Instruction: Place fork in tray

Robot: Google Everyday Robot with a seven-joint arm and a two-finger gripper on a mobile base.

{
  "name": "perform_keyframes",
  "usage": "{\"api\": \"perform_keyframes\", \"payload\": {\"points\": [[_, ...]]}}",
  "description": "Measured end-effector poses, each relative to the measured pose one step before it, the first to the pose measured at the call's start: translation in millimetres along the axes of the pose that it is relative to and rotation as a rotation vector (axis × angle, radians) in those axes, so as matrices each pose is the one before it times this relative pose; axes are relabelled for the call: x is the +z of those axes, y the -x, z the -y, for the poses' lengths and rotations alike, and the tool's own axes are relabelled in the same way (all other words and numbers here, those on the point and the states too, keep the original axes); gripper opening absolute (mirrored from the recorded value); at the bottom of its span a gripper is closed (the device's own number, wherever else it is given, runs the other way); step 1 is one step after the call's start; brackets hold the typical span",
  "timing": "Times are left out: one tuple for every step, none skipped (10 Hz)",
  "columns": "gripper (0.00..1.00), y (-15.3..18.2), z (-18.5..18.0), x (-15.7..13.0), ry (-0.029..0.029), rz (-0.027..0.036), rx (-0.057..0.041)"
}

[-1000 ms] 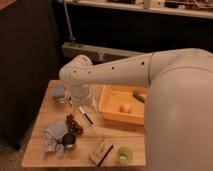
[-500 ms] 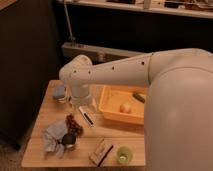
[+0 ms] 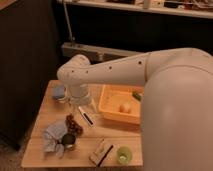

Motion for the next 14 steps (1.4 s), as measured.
{"api": "perform_keyframes", "payload": {"points": [[0.65,-6.26,-14.21,3.08,-0.00288,-0.00980,-0.07771],[0.65,-10.05,-10.67,2.49,0.00209,-0.00980,-0.07425],[0.65,-14.37,-16.39,0.87,0.01584,-0.00687,-0.09073],[0.65,-11.40,-18.20,0.41,0.01695,-0.00263,-0.07912],[0.65,-7.83,-11.93,0.72,0.01281,-0.00074,-0.05540],[0.65,-2.23,-1.66,0.14,0.00092,-0.00220,-0.01081],[0.65,0.00,-0.14,0.10,0.00010,-0.00021,-0.00017],[0.65,-0.70,0.39,-0.34,-0.00030,0.00045,-0.00177],[0.65,-0.60,-0.25,-0.85,0.00229,0.00831,-0.00614],[0.65,-2.77,-1.68,-4.19,-0.01584,0.03683,-0.03462],[0.65,-5.65,-0.51,-10.24,-0.02507,0.08229,-0.08332],[0.65,-6.45,0.50,-12.87,-0.02268,0.07619,-0.08200],[0.65,-3.87,-3.85,-14.15,-0.00361,0.07707,-0.09193],[0.65,-3.07,-0.07,-11.70,0.01259,0.06196,-0.07716]]}}
